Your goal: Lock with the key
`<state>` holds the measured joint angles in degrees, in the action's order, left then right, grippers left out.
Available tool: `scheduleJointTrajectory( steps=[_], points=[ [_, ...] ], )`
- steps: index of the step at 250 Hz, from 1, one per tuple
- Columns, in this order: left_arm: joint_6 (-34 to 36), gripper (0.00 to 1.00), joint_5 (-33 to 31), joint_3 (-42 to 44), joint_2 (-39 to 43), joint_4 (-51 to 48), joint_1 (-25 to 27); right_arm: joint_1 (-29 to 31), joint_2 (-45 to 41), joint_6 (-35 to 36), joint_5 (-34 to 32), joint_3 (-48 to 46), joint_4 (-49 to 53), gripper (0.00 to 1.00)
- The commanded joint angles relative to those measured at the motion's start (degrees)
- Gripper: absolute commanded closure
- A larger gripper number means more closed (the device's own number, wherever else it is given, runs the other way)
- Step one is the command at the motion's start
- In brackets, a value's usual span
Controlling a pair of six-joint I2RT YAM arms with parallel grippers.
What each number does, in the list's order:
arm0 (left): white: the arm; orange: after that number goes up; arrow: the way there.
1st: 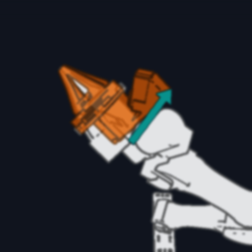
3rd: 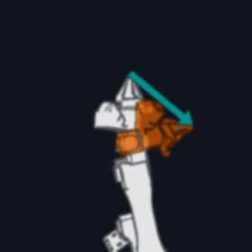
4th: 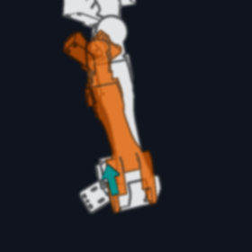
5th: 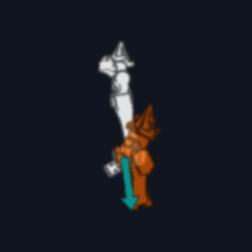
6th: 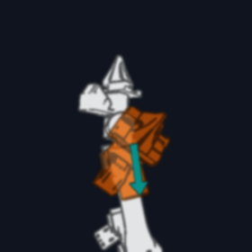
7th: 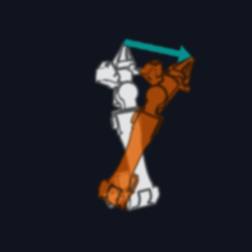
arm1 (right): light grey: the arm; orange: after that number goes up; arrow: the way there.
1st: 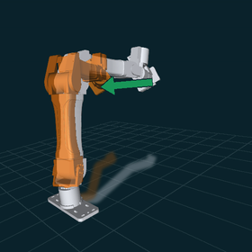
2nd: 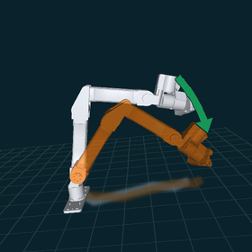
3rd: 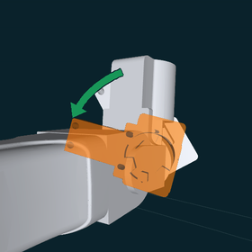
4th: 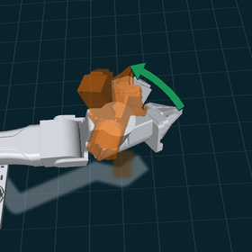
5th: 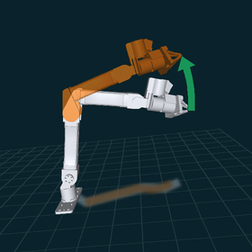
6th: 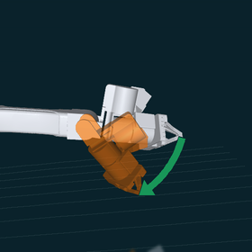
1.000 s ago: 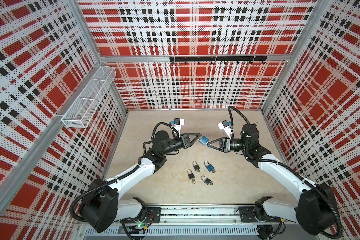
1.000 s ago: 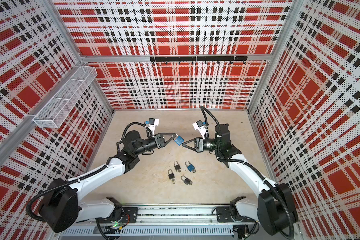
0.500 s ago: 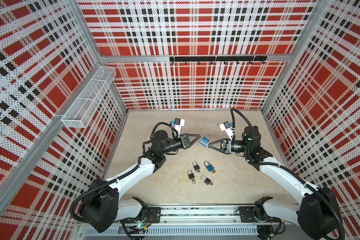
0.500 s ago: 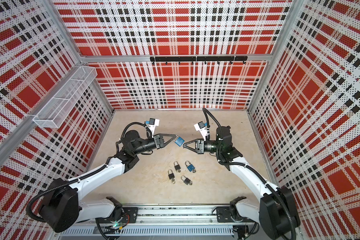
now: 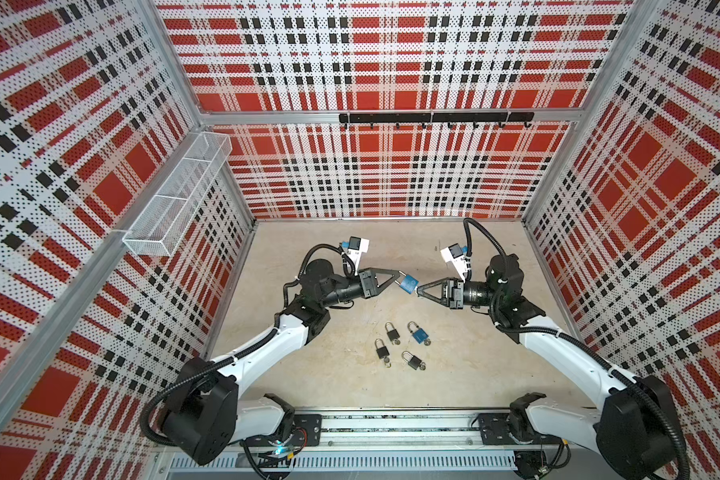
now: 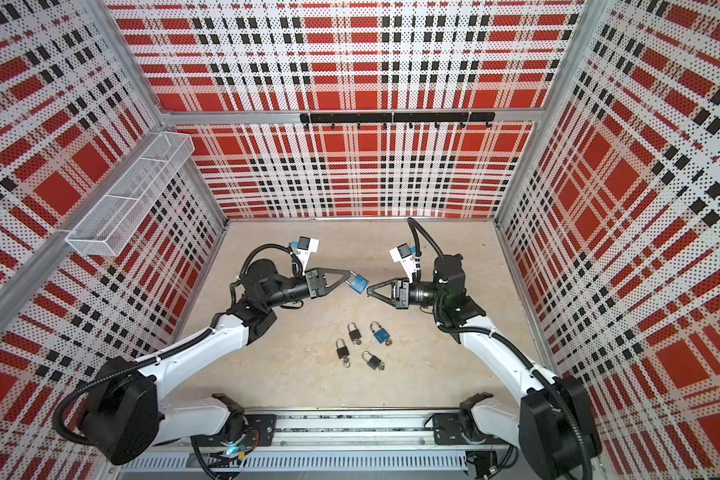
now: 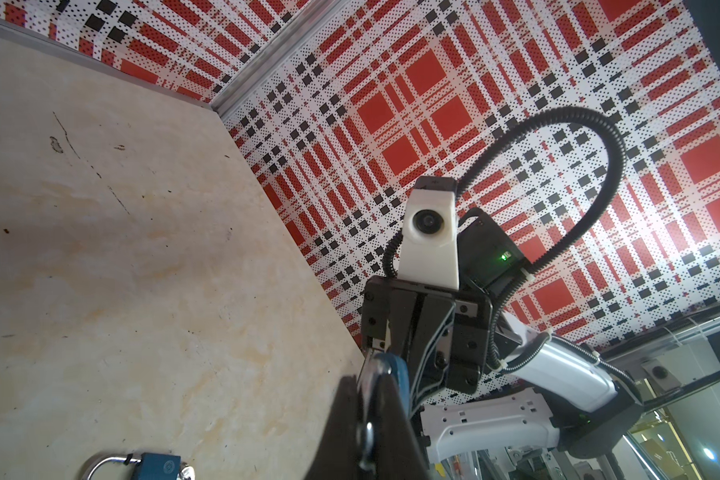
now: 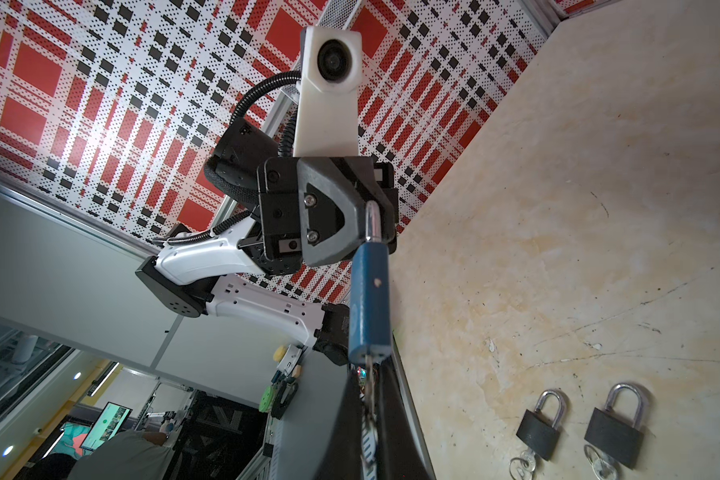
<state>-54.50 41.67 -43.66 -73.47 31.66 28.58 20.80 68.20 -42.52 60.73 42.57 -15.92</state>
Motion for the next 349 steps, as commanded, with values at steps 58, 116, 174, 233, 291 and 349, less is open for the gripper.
scheduleJointTrajectory(
  steps=[58, 116, 174, 233, 291, 349],
  points=[
    [-6.2, 1.0, -7.0, -0.9, 1.9, 12.5, -6.2, -1.9, -1.1, 3.3, -1.4, -2.8, 8.8, 1.0],
    [-7.4, 1.0, -6.4, -1.2, 1.8, 13.7, -6.8, -1.9, -1.2, 6.6, -0.7, -2.3, 13.9, 1.0],
    [-7.8, 1.0, -5.6, -1.8, 2.1, 13.8, -7.4, -1.9, -1.2, 9.7, -0.7, -1.8, 18.4, 1.0],
    [-8.0, 1.0, -5.4, -1.6, 2.5, 13.8, -8.1, -1.9, -1.4, 12.7, -1.1, -1.4, 22.5, 1.0],
    [-8.3, 1.0, -5.1, -1.3, 2.4, 13.9, -7.1, -1.9, -1.1, 12.6, -0.6, -0.4, 21.6, 0.95],
    [-8.4, 1.0, -5.8, -0.8, 2.8, 13.9, -5.2, -1.9, -0.3, 9.5, 1.4, 0.3, 17.3, 0.72]
  ],
)
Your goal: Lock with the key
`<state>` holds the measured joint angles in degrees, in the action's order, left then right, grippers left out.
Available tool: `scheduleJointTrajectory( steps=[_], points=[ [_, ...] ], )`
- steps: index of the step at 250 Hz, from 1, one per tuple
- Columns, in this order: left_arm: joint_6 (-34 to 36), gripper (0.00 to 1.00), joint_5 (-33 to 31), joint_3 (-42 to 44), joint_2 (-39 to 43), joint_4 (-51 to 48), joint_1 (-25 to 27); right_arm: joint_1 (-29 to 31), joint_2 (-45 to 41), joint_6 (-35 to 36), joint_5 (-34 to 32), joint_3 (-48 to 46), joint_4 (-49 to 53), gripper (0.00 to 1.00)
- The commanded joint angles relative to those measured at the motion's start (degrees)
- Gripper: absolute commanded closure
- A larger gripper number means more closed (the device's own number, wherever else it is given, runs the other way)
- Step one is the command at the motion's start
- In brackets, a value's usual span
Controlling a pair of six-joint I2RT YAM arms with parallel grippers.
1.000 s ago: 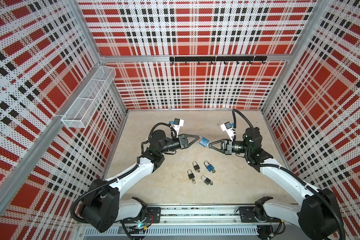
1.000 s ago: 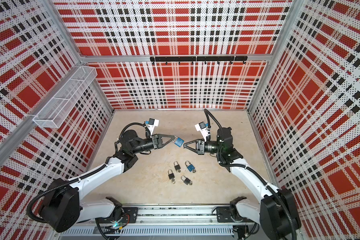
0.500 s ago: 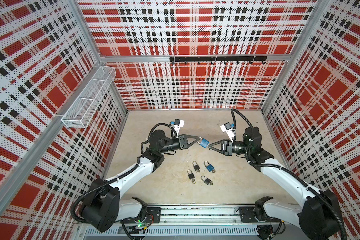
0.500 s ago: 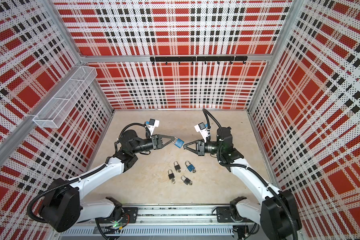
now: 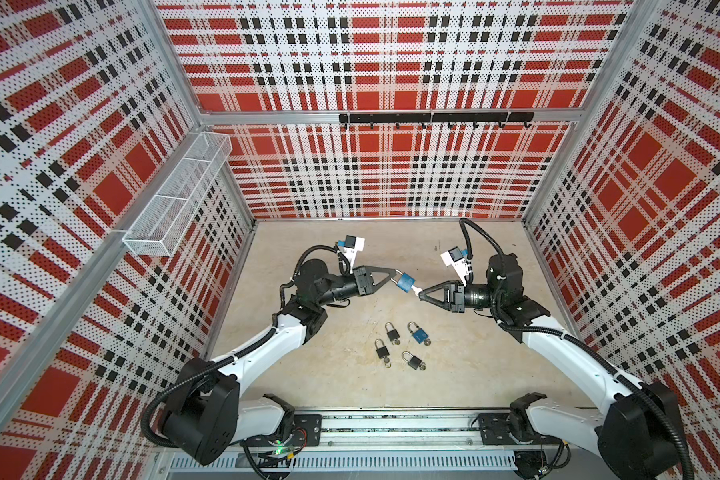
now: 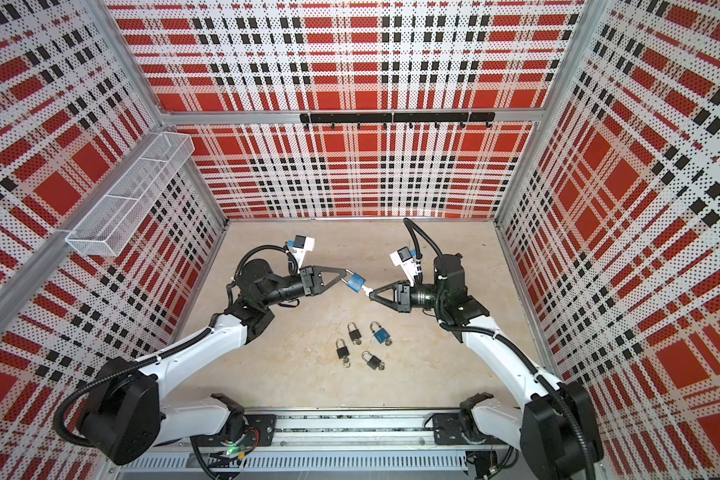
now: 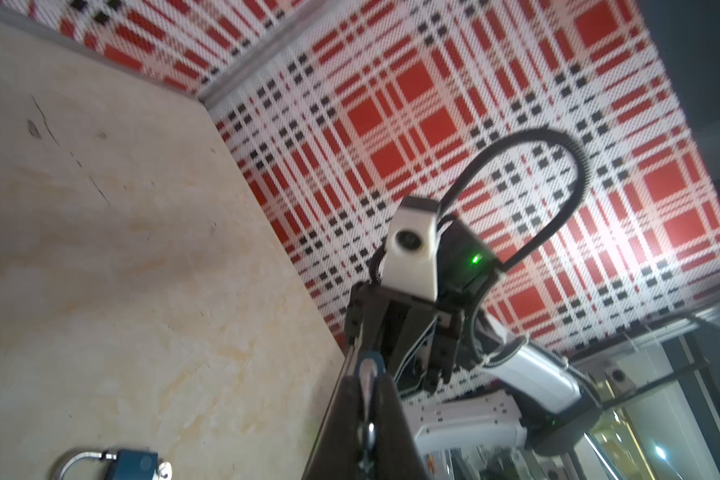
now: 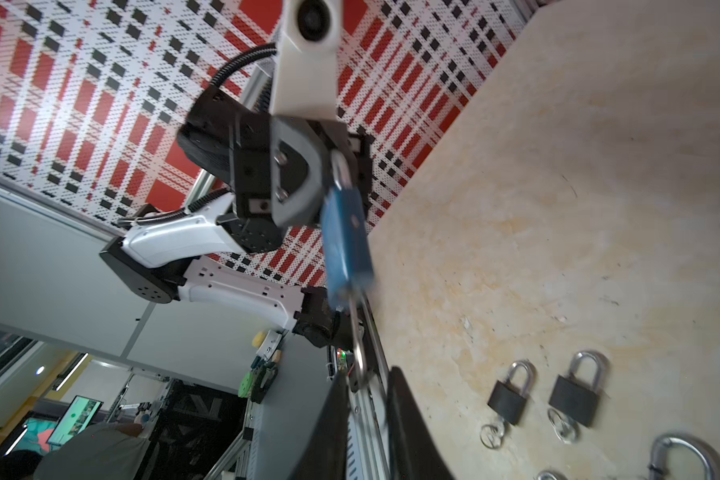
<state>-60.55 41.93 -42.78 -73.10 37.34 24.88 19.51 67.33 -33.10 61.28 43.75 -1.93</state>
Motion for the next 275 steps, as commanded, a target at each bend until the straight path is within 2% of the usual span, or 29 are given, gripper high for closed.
scheduleJointTrajectory(
  steps=[1, 18, 49, 118, 146, 213, 275],
  points=[
    [-2.4, 1.0, -6.1, -1.7, 2.4, 8.2, -1.5, -0.6, 0.6, 0.1, 0.9, -0.8, 3.3, 0.71],
    [-2.3, 1.0, -6.3, -1.8, 2.5, 8.3, -1.2, -0.6, 0.8, -0.3, 1.1, -0.7, 2.8, 0.69],
    [-2.4, 1.0, -6.0, -2.2, 2.3, 8.2, -0.8, -0.5, 1.0, -0.7, 1.4, -0.6, 2.0, 0.71],
    [-3.0, 1.0, -5.0, -1.8, 1.9, 8.3, -0.3, -0.6, 0.7, 0.1, -1.7, 3.5, 1.7, 0.54],
    [-3.1, 1.0, -4.9, -1.4, 1.7, 8.3, 0.4, -0.6, 2.2, 1.2, -3.3, 6.6, 1.6, 0.51],
    [-3.0, 1.0, -4.9, -1.4, 0.6, 8.4, 2.0, -0.5, 7.1, -2.9, -1.1, 10.5, -5.7, 0.5],
    [-3.1, 1.0, -5.0, -1.3, -0.5, 9.4, 2.2, -0.6, 7.6, -5.5, -0.1, 11.2, -8.7, 0.51]
  ],
)
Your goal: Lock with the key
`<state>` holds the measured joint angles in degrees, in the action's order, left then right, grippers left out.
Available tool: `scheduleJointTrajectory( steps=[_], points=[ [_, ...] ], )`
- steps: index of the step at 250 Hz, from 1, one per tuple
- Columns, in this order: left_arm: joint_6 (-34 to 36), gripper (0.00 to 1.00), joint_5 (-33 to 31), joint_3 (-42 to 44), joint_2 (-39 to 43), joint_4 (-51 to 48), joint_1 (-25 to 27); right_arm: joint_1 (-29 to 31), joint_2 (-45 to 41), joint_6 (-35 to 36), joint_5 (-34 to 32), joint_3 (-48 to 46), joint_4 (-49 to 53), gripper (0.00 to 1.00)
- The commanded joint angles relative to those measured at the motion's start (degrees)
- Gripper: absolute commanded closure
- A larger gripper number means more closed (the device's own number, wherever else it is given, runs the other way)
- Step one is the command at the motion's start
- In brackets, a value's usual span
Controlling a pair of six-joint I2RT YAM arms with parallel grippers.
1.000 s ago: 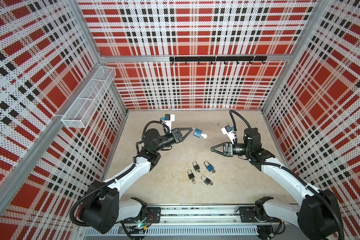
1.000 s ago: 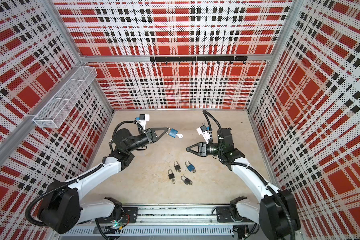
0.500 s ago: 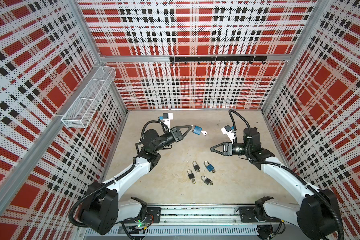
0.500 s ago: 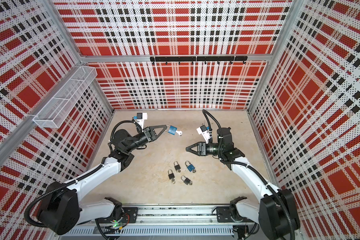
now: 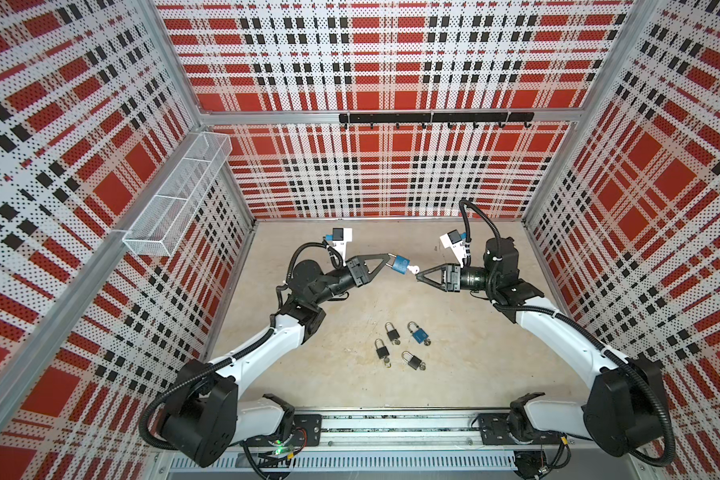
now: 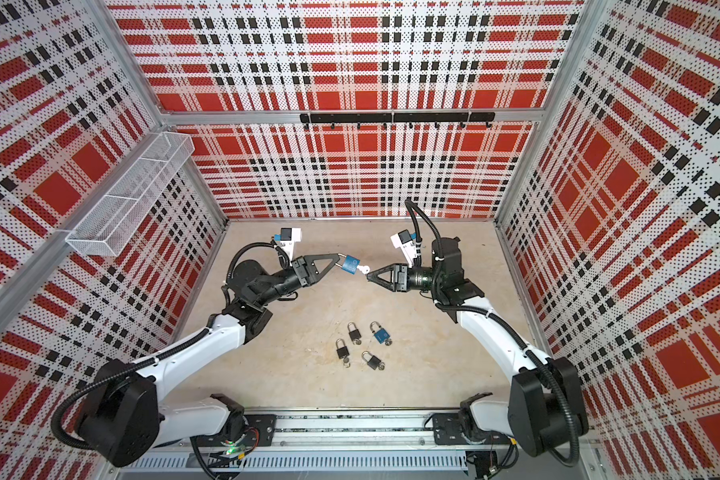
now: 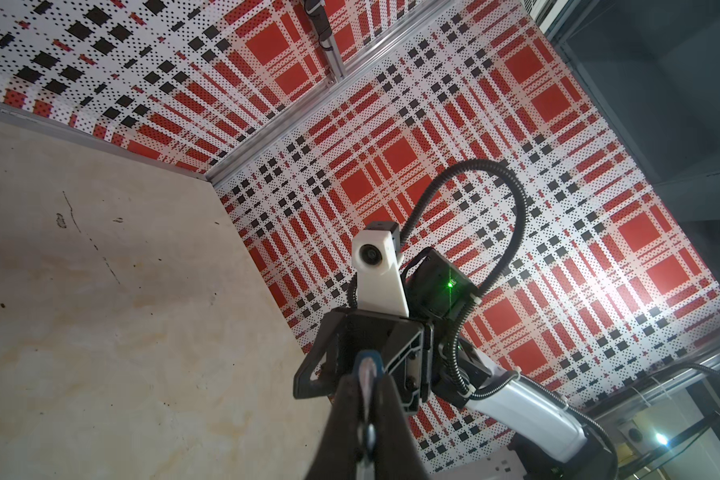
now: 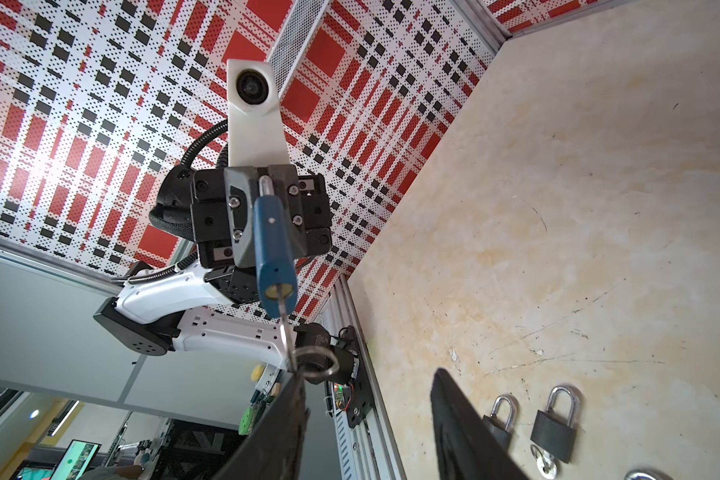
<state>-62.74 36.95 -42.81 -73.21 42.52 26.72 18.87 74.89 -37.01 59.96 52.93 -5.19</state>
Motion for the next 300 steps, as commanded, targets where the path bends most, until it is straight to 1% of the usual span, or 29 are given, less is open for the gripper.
scheduleJointTrajectory(
  steps=[1, 93, 135, 207, 247, 286, 300],
  points=[
    [-1.0, 1.0, 0.0, -1.2, -0.4, 4.2, 0.4, 0.0, 0.0, -1.6, 1.3, 2.0, -5.5, 0.51],
    [-1.3, 1.0, -0.5, -1.0, -0.6, 4.8, 0.1, 0.0, -1.5, -3.1, 1.5, 1.8, -6.6, 0.51],
    [-1.5, 1.0, -0.6, -0.8, -1.1, 4.9, 0.2, 0.1, -1.3, -4.2, 1.8, 2.0, -8.1, 0.54],
    [-1.5, 1.0, -0.9, -1.1, -2.4, 5.5, 0.6, 0.7, -0.1, -7.4, 2.9, 2.0, -12.5, 0.6],
    [-1.9, 1.0, -1.0, -1.4, -2.7, 5.8, 0.7, 1.0, 0.5, -7.4, 3.0, 2.2, -12.6, 0.63],
    [-1.9, 1.0, -1.0, -1.6, -3.0, 5.9, 0.9, 1.5, 1.3, -7.4, 3.0, 2.3, -12.8, 0.69],
    [-1.9, 1.0, -1.0, -1.7, -3.0, 5.9, 0.9, 1.5, 1.4, -7.4, 2.9, 2.2, -12.8, 0.72]
  ],
)
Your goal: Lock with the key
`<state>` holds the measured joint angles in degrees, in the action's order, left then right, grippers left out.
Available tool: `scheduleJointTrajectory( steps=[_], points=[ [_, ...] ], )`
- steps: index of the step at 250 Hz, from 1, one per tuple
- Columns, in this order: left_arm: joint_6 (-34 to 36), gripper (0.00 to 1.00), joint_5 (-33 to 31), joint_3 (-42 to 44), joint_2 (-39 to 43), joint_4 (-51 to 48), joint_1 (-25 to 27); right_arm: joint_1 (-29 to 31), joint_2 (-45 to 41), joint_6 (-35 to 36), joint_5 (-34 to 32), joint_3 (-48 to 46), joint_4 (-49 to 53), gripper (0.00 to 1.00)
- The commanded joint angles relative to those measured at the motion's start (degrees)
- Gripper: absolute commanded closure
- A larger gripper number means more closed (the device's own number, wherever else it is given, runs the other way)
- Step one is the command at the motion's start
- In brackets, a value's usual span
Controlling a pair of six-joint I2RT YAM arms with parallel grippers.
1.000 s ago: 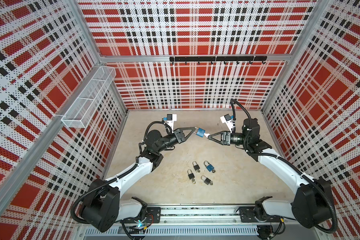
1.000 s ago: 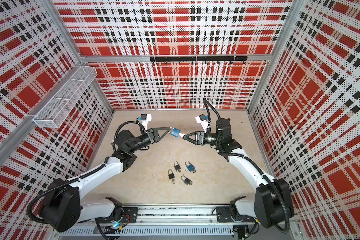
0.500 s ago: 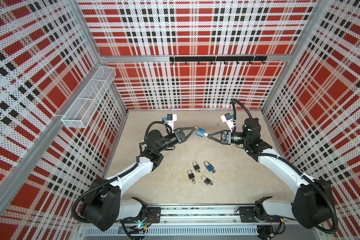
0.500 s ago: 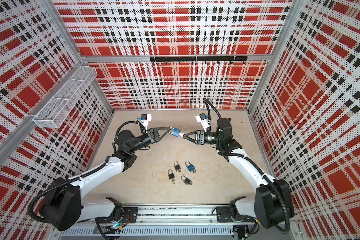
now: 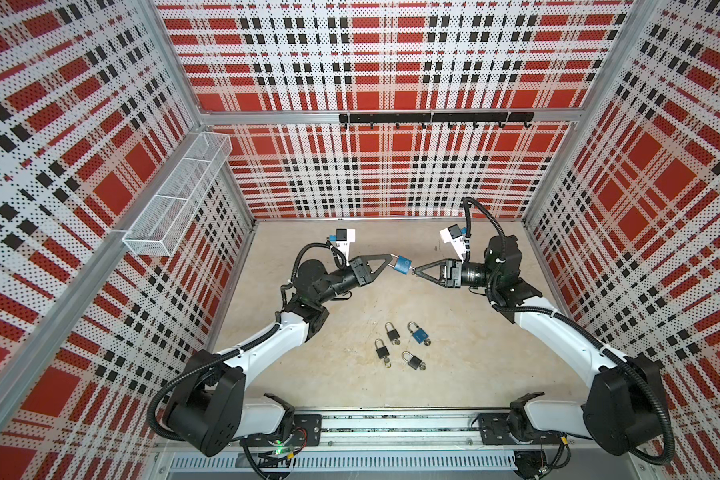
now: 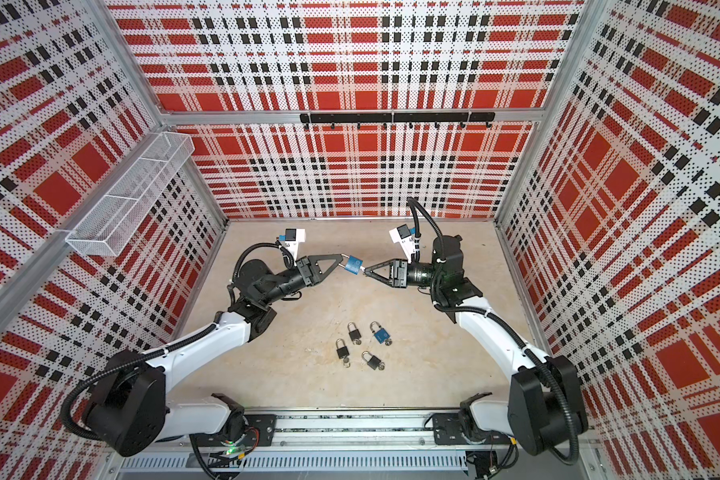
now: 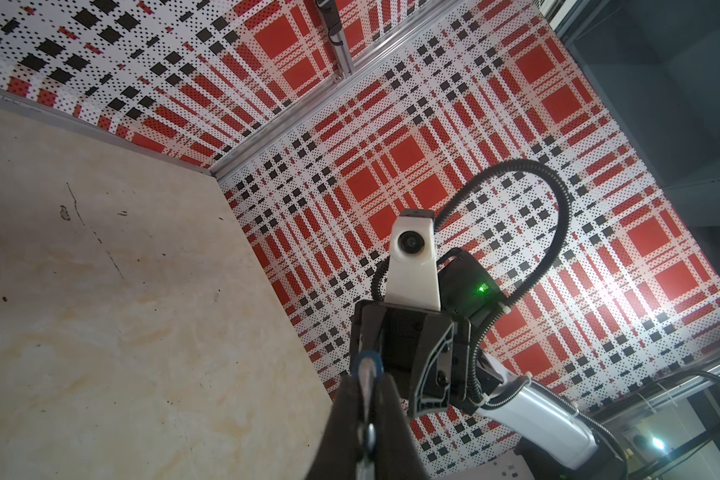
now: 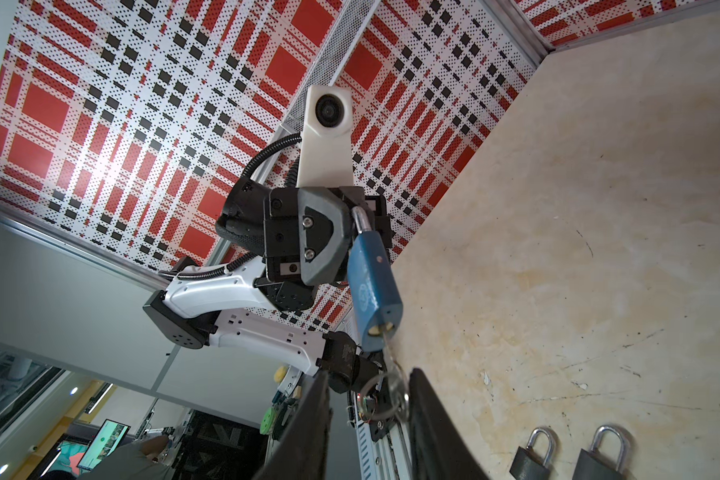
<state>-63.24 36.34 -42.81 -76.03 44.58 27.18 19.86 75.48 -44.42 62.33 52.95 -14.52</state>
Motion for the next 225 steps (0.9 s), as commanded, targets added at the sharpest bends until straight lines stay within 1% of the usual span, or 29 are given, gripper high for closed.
scheduleJointTrajectory(
  steps=[1, 19, 48, 81, 147, 176, 199, 225],
  points=[
    [-1.4, 1.0, -0.3, -1.7, -0.2, 3.9, 0.4, 0.5, 0.8, 0.0, 0.6, 2.2, -3.5, 0.73],
    [-1.4, 1.0, -0.3, -1.7, -0.2, 3.9, 0.5, 0.6, 1.0, -0.1, 0.5, 2.2, -3.5, 0.8],
    [-1.4, 1.0, -0.3, -1.6, -0.2, 3.9, 0.5, 0.5, 0.8, -0.2, -0.1, 2.1, -3.5, 1.0],
    [-1.6, 1.0, -0.2, -1.5, 0.3, 4.1, -0.4, 0.6, 0.3, 0.2, -0.5, 1.3, -2.8, 1.0],
    [-2.4, 1.0, 1.8, -1.9, 2.8, 4.1, -5.2, -0.3, -2.6, 0.3, -1.4, -3.4, -2.6, 1.0],
    [-1.8, 1.0, 2.2, -1.8, 3.4, 3.1, -6.2, -1.3, -3.6, 0.4, -1.5, -4.4, -1.9, 1.0],
    [-0.6, 1.0, 2.5, -1.6, 3.1, 1.6, -5.9, -1.9, -5.2, 4.3, -3.3, -4.3, 4.4, 1.0],
    [1.0, 1.0, 2.2, -1.1, 1.2, 0.1, -4.5, -2.4, -8.7, 10.5, -8.2, -3.9, 15.1, 1.0]
  ],
)
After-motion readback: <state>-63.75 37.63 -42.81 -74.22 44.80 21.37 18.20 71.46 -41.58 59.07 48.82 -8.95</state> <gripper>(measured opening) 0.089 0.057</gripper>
